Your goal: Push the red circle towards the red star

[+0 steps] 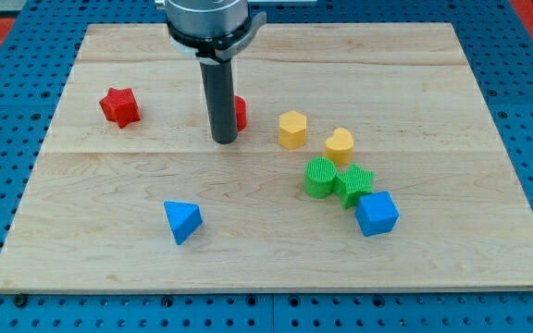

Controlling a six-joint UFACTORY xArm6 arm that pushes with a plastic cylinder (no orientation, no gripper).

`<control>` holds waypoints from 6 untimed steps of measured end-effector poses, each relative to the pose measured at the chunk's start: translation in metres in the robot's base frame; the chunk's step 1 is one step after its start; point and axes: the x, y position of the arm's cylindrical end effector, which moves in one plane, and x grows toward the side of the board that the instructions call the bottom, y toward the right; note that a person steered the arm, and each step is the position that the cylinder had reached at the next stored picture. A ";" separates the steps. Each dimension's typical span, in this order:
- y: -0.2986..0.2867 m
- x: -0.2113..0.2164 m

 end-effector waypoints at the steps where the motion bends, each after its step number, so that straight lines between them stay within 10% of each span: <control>1: 0.027 0.000; 6: -0.002 -0.039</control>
